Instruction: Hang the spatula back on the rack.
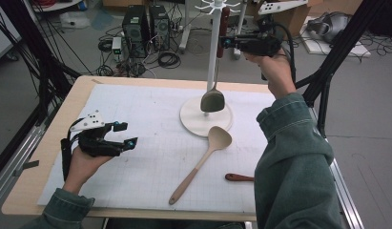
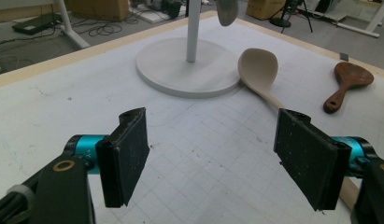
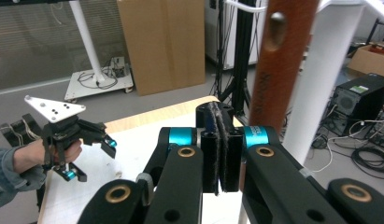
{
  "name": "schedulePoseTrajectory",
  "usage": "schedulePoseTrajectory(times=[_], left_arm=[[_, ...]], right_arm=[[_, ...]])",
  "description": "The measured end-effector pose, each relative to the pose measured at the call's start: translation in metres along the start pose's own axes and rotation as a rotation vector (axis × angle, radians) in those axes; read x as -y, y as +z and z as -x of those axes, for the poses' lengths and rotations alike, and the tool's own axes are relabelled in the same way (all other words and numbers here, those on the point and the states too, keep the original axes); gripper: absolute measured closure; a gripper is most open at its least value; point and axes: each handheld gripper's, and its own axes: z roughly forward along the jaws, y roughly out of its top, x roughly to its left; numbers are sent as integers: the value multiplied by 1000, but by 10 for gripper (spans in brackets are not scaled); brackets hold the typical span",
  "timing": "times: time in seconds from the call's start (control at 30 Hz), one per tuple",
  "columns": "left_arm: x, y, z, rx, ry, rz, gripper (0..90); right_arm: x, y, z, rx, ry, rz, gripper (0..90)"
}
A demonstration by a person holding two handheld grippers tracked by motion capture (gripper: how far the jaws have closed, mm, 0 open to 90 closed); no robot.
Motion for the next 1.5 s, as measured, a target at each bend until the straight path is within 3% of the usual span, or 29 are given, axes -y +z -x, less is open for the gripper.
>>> schedulePoseTrajectory(times=[0.57, 1.13, 1.5], left_arm=[[0, -1, -2, 0, 5, 1, 266], [0, -2, -3, 1, 0, 3, 266], [0, -2, -3, -1, -3, 5, 266]], right_arm=[[-9, 3, 13, 31, 3, 11, 898], [-23, 9, 16, 56, -19, 15, 900], [-21, 11, 17, 42, -15, 15, 900]])
